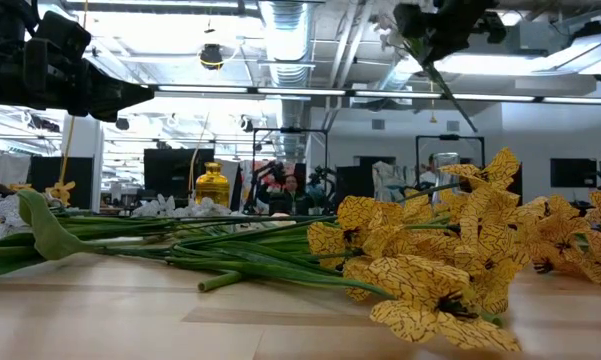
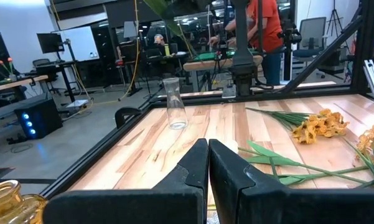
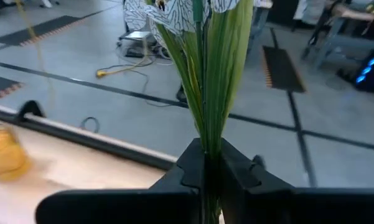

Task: Sort flowers into vase by color
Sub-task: Put the top white flowers into the top transparent vase

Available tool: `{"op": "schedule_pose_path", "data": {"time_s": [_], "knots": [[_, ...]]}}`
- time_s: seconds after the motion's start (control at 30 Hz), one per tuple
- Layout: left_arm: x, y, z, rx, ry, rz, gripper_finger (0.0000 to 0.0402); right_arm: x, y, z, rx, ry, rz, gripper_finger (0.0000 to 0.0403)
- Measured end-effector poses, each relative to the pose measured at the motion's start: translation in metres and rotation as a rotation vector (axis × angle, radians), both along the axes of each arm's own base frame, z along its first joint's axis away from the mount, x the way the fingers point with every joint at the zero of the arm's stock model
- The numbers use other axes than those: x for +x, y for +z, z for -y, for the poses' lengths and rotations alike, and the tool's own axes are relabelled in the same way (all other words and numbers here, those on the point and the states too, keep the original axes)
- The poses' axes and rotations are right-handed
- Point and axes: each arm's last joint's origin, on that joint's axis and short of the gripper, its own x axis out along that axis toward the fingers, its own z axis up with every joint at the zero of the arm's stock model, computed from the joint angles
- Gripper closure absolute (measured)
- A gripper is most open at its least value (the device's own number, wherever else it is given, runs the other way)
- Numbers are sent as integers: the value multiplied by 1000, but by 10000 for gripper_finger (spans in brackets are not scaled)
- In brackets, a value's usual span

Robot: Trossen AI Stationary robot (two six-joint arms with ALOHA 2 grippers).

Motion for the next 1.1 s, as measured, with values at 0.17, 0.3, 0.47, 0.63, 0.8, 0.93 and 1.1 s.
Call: {"op": "schedule_pose_path", "data": {"time_s": [0.17, 0.3, 0.47, 0.63, 0.8, 0.93, 1.1], "knots": [[0, 0, 0, 0, 0, 0, 401, 6, 8, 22, -24, 34, -37, 352], [0, 0, 0, 0, 0, 0, 401, 12, 21, 38, -66, 151, -29, 352], [0, 0, 0, -3, 0, 0, 401, 12, 31, 51, -130, 213, -20, 352], [0, 0, 0, -34, -1, 7, 401, 10, 21, 58, -122, 219, -68, 352], [0, 0, 0, -41, -1, 8, 401, -3, 1, 58, -134, 254, -12, 352], [0, 0, 0, -41, 0, 9, 401, -21, -10, 55, -213, 251, 59, 352], [0, 0, 0, -41, -1, 9, 401, -40, -23, 50, -271, 278, 162, 352]]}}
